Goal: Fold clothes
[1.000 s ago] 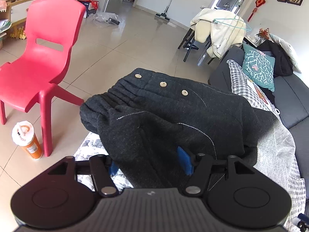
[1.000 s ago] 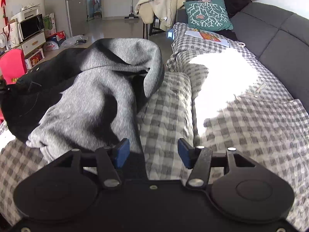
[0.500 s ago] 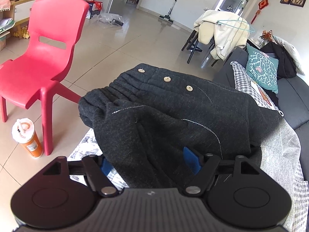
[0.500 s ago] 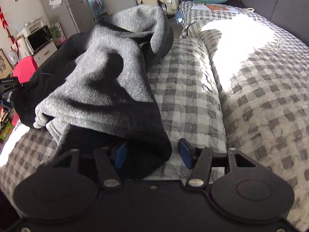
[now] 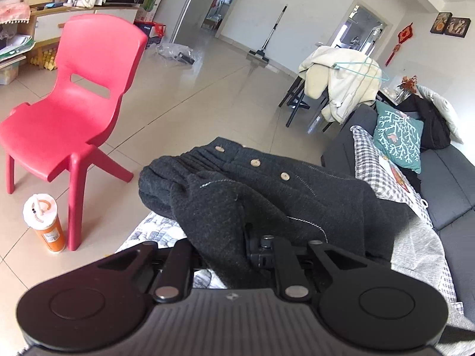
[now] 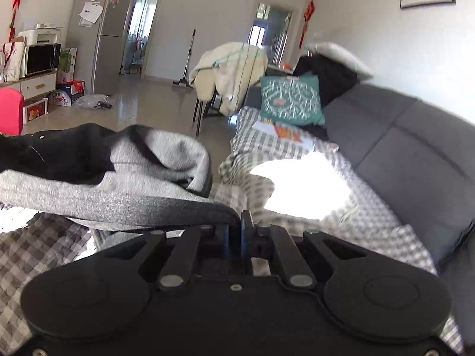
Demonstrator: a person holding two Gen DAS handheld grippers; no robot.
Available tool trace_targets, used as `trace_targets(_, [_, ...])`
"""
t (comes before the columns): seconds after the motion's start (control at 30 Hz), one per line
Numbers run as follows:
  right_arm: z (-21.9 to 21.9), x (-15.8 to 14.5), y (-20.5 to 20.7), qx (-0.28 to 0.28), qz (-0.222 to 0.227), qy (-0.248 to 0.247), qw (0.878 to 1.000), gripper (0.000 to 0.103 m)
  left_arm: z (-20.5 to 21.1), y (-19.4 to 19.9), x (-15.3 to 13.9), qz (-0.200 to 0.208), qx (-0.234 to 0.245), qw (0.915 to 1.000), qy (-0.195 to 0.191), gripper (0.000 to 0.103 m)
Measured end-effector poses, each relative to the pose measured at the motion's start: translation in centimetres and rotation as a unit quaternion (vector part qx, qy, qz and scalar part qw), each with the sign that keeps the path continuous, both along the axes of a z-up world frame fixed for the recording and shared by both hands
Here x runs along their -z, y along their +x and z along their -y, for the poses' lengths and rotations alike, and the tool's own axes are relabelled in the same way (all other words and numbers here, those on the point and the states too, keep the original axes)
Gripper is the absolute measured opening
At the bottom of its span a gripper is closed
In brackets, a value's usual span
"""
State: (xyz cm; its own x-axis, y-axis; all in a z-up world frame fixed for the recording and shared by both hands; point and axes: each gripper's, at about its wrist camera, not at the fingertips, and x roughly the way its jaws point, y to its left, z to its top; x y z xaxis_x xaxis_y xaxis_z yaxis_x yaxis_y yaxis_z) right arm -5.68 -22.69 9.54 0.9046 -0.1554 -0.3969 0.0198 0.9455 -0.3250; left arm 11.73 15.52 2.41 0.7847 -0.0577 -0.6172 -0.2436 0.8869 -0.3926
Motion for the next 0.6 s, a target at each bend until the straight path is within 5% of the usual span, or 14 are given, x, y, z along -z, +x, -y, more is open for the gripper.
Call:
trace_targets(0.1, [-0.5, -1.6, -1.0, -0.017, 0.001, -0.034, 0.999, 0.008, -0.4, -1.1, -1.5, 0.015, 0.010, 0.9998, -0.002, 0.014])
trace_targets(0.3, [-1.7, 0.4, -4.4, -0.074, -0.088, -0.029, 0.993, 0.008, -1.8, -3.0, -1.8, -0.005, 0.036, 0.9993, 0.011, 0.014])
trace_targets(0.6, [-4.6, 5.5, -9.4, -0.173, -0.225, 0.040, 0.958, 0.008, -6.0, -4.6, 1.1, -0.063, 0.031, 0.9972, 0.024, 0.014])
